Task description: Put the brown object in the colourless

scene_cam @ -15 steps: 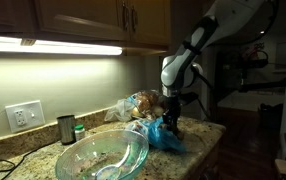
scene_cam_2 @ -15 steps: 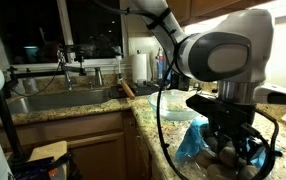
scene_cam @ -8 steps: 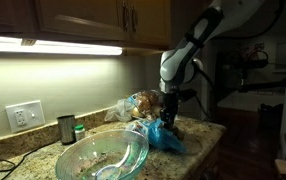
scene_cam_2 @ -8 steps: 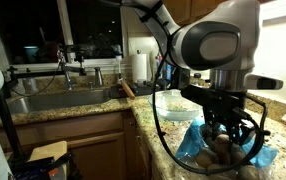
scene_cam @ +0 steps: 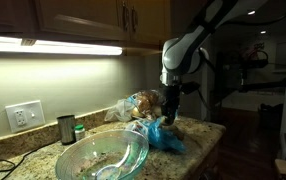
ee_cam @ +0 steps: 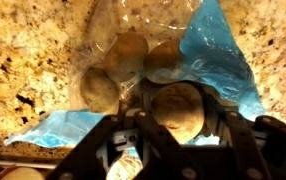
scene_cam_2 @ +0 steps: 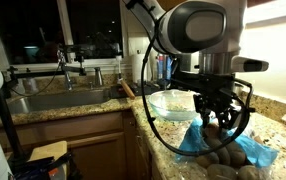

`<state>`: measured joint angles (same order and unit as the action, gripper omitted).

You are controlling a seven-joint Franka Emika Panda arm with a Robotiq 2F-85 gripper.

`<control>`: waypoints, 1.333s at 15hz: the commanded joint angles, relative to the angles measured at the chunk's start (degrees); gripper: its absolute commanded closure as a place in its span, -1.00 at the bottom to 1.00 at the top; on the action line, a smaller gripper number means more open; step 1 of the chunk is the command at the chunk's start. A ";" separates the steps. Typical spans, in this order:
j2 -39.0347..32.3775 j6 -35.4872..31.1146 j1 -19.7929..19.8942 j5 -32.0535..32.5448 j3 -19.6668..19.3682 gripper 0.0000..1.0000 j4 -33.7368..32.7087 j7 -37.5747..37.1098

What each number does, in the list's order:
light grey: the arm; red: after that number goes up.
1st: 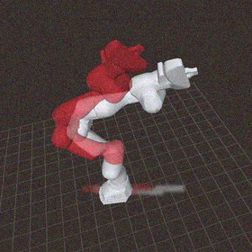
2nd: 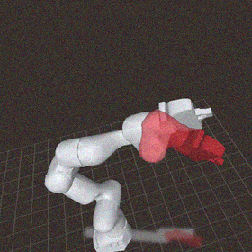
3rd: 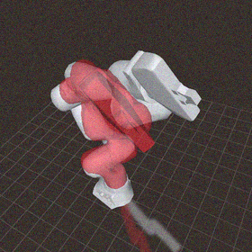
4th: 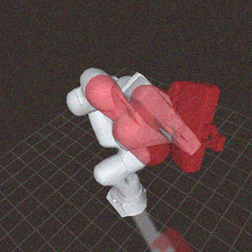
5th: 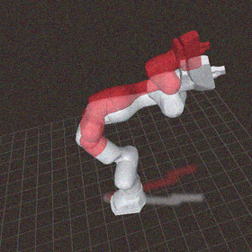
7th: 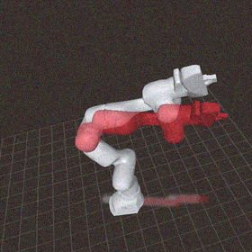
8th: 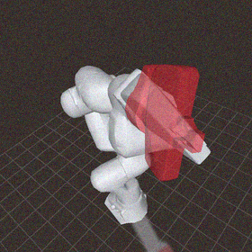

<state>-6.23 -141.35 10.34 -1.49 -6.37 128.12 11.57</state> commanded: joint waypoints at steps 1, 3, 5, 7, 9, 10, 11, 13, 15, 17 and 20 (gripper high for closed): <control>6.45 2.63 -1.01 2.09 -0.36 0.44 3.94 -0.45; 8.03 3.48 -1.66 3.04 -0.04 0.44 4.11 -0.72; 9.45 4.67 -2.52 3.72 0.46 0.44 3.68 -0.92; 10.35 5.22 -3.44 4.28 1.08 0.44 3.13 -1.22; 10.64 5.51 -4.40 3.96 1.82 0.44 2.37 -0.90; 10.51 5.34 -4.86 3.93 2.17 0.44 1.98 -0.85; 10.18 5.08 -5.35 3.84 2.53 0.44 1.56 -0.55; 9.03 4.94 -6.25 3.07 3.20 0.44 0.39 0.26; 7.72 4.63 -7.01 2.96 3.80 0.44 -0.76 0.30; 6.53 4.36 -7.67 2.62 4.31 0.44 -1.92 0.86; 3.96 3.57 -8.37 1.64 5.14 0.44 -4.34 2.08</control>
<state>-0.01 -137.63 2.64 1.18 -1.46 126.55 11.68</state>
